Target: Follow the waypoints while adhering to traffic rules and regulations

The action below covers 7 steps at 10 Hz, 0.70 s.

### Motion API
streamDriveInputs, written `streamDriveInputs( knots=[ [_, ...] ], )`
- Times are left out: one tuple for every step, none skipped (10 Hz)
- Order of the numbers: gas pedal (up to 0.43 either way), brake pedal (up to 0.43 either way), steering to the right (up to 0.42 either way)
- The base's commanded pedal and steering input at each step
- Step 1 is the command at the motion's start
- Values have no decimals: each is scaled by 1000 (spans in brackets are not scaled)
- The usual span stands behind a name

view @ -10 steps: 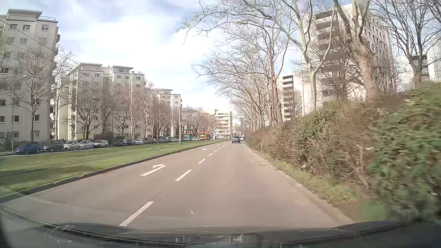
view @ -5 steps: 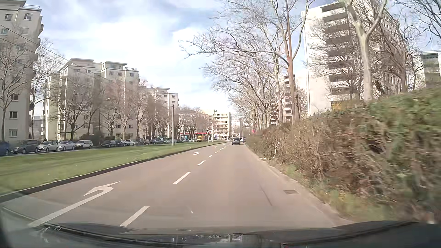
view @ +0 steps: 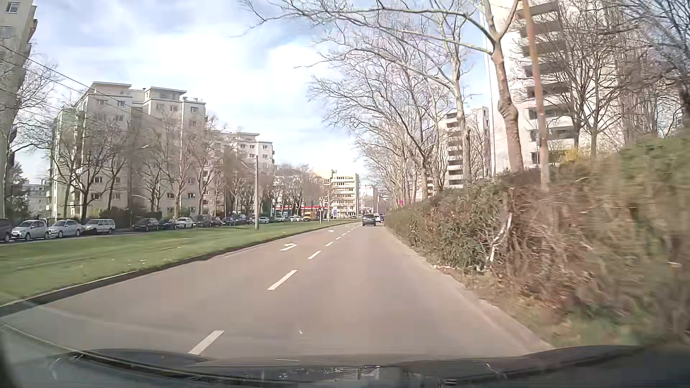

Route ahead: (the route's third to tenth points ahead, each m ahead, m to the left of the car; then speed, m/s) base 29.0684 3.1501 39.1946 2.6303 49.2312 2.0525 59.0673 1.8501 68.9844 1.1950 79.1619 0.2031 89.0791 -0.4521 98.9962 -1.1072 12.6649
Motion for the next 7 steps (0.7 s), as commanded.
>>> streamDriveInputs(
  knots=[
    [79,0,6],
    [79,0,5],
    [79,0,5],
    [79,0,5],
    [79,0,5],
    [67,0,5],
    [59,0,6]
  ],
)
